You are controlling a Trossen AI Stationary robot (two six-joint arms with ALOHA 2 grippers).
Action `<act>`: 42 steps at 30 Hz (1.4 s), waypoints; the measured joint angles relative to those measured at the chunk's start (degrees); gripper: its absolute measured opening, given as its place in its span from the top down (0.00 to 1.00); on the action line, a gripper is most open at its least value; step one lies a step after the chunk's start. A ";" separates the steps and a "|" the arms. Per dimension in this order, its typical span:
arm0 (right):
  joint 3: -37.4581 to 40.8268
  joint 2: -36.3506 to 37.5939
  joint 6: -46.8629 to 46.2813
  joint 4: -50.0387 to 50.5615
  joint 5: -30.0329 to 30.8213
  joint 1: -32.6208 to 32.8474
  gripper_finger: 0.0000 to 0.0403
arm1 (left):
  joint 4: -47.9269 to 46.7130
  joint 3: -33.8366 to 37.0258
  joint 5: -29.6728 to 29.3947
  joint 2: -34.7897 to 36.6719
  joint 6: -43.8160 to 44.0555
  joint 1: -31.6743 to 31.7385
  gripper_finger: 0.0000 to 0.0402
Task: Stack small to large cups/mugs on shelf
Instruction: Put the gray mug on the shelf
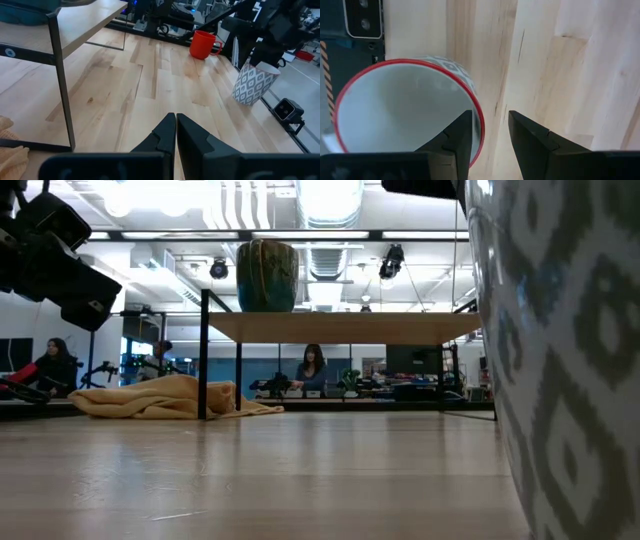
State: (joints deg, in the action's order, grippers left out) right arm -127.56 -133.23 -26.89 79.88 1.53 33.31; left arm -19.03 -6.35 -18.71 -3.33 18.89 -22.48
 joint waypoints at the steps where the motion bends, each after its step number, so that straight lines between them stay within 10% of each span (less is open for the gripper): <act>1: 0.33 0.00 0.00 -0.26 -0.01 -0.08 0.70 | 0.00 0.00 0.00 0.00 0.01 0.00 1.00; 42: 1.82 2.67 -2.20 4.94 -0.36 -5.71 0.96 | 0.51 0.04 0.01 0.04 0.00 0.00 1.00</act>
State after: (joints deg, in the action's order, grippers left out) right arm -125.74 -130.56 -29.09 84.82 1.17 27.60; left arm -18.52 -6.31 -18.70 -3.30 18.89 -22.48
